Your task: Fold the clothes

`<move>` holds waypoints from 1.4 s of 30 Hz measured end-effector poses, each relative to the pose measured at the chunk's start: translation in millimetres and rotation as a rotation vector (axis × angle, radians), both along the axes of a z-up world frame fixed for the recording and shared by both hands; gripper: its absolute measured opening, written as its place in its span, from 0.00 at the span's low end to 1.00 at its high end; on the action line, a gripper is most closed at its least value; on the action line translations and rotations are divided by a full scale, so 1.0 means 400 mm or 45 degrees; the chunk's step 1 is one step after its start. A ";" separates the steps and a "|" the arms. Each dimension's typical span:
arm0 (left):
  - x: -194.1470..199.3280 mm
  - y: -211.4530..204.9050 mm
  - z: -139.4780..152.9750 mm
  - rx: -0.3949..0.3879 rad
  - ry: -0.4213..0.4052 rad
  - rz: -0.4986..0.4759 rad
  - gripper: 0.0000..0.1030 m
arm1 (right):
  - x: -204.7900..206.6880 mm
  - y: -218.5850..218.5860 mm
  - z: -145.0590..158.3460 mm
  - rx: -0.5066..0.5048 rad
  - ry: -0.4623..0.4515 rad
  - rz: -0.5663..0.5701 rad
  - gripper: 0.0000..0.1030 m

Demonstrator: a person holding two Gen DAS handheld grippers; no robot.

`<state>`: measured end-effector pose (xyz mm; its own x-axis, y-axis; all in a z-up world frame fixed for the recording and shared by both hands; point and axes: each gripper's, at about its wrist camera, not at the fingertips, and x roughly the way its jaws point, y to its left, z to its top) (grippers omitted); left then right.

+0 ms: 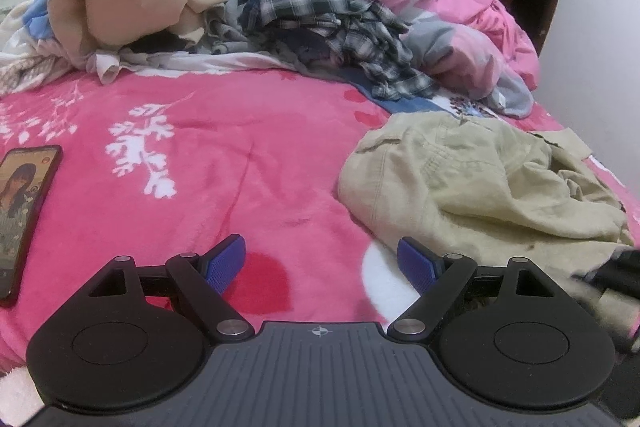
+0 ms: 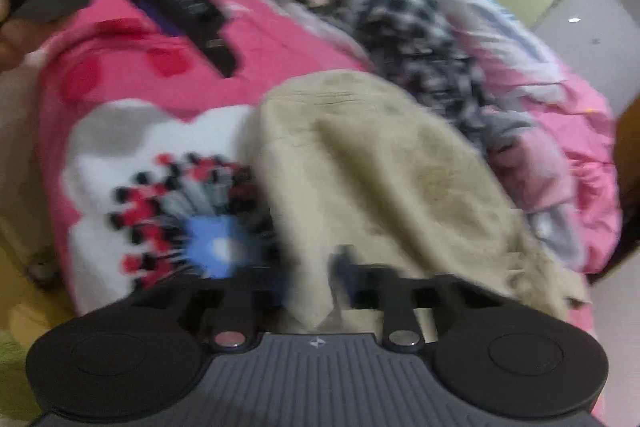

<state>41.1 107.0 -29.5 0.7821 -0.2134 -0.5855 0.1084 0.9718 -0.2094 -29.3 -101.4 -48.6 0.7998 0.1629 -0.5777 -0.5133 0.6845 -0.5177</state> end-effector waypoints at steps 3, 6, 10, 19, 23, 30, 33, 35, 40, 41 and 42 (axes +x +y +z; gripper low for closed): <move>0.001 -0.003 0.000 -0.001 -0.004 -0.019 0.82 | 0.010 -0.039 0.064 0.094 -0.085 -0.045 0.06; 0.004 -0.017 -0.007 0.015 0.001 -0.050 0.82 | 0.031 -0.093 0.151 0.214 -0.188 -0.103 0.06; 0.009 -0.042 -0.013 0.036 0.002 -0.095 0.82 | 0.086 -0.199 0.264 0.433 -0.250 -0.202 0.05; 0.038 -0.109 -0.022 0.144 -0.005 -0.196 0.83 | 0.285 -0.572 0.240 1.059 -0.054 -0.608 0.06; 0.072 -0.158 -0.027 0.183 -0.001 -0.258 0.83 | 0.368 -0.722 0.088 1.240 0.144 -0.820 0.06; 0.172 -0.259 -0.008 0.160 -0.045 -0.372 0.83 | 0.360 -0.858 -0.096 1.666 0.310 -0.903 0.05; 0.236 -0.287 0.006 0.019 -0.044 -0.403 0.83 | 0.359 -0.864 -0.106 1.711 0.304 -0.882 0.05; 0.289 -0.295 0.008 -0.159 0.002 -0.410 0.83 | 0.356 -0.867 -0.115 1.751 0.303 -0.870 0.05; 0.423 -0.297 -0.023 -0.557 0.161 -0.350 0.83 | 0.355 -0.873 -0.127 1.816 0.305 -0.852 0.05; 0.445 -0.298 -0.028 -0.612 0.184 -0.341 0.83 | 0.358 -0.874 -0.127 1.823 0.306 -0.850 0.05; 0.467 -0.300 -0.034 -0.665 0.207 -0.331 0.83 | 0.359 -0.875 -0.128 1.831 0.307 -0.847 0.05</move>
<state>227.9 -12.9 -43.0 0.5748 -0.6770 -0.4597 0.2553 0.6821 -0.6853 114.2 -451.4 -99.9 0.8643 0.3334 -0.3765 0.0906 0.6333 0.7686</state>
